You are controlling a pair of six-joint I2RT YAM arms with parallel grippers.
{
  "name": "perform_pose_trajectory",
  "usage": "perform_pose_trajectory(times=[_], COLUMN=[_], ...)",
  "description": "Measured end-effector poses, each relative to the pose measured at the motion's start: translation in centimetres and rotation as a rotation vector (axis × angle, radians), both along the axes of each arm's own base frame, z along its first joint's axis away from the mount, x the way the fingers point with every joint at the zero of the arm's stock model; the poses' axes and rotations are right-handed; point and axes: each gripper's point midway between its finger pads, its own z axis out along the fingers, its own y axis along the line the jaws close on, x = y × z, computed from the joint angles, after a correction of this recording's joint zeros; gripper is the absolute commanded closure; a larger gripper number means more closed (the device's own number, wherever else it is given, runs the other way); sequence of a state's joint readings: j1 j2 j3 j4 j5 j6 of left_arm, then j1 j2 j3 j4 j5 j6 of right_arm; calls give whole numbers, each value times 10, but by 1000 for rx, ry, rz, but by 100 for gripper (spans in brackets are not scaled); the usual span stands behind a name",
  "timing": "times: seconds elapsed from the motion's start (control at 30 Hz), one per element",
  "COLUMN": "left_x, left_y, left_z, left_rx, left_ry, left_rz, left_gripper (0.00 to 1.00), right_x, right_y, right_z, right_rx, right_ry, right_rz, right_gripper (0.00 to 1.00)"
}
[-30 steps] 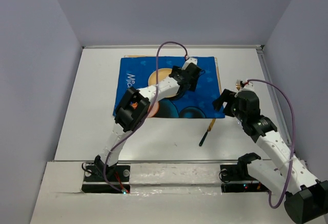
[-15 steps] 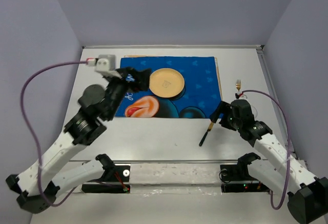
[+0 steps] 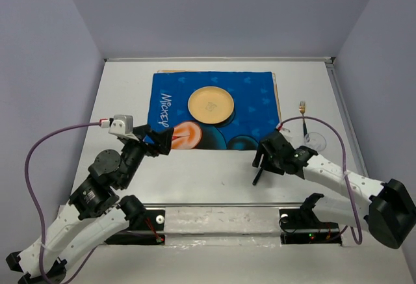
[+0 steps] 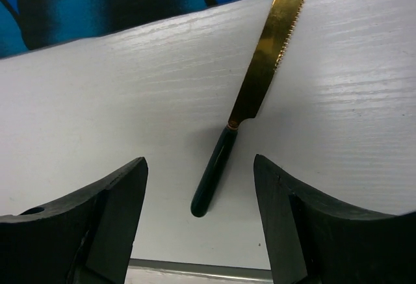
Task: Set the dinner table for one person
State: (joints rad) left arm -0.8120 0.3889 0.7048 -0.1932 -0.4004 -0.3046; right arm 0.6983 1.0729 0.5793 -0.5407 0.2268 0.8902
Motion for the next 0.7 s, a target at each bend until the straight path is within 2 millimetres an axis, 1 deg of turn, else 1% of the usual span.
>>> perform_pose_trajectory(times=[0.07,0.1,0.2,0.23,0.27,0.37,0.4,0.43,0.5,0.53,0.57,0.63,0.7], left_x=[-1,-2,-6,-6,-7,-9,-10,-11,-12,-12,-13,-13,-14], left_y=[2,3,5,5,5,4,4,3,3,3,2,3,3], left_z=[-1,1,6,7,8,9,10,10,11,11,12,14,14], left_rx=[-1,-4,-13,-14,-15,-13,-13,-13,-13,-15,-17,-21,-22], left_ry=[-6,-13,-34,-37,-41,-49,-52,-54,-58,-60,-63,-67,-70], left_rz=[0,0,-8,-9,-13,-31,-35,-39,-46,-49,-52,-53,-53], left_gripper=[1,1,1,1,1,1,1,1,1,1,1,1,1], right_x=[2,2,-5,-9,-12,-18,-18,-19,-20,-20,-20,-20,-22], right_y=[3,4,10,10,10,9,8,8,7,8,7,8,9], right_z=[0,-1,-11,-16,-20,-30,-31,-32,-32,-32,-33,-33,-32], right_rx=[-14,-20,-44,-61,-73,-100,-102,-103,-105,-103,-104,-100,-101], right_ry=[3,7,43,62,78,114,118,122,125,126,128,130,131], right_rz=[-12,-14,-11,-8,-12,-24,-30,-37,-45,-51,-54,-67,-65], right_gripper=[34,37,42,42,47,51,57,66,73,84,89,96,98])
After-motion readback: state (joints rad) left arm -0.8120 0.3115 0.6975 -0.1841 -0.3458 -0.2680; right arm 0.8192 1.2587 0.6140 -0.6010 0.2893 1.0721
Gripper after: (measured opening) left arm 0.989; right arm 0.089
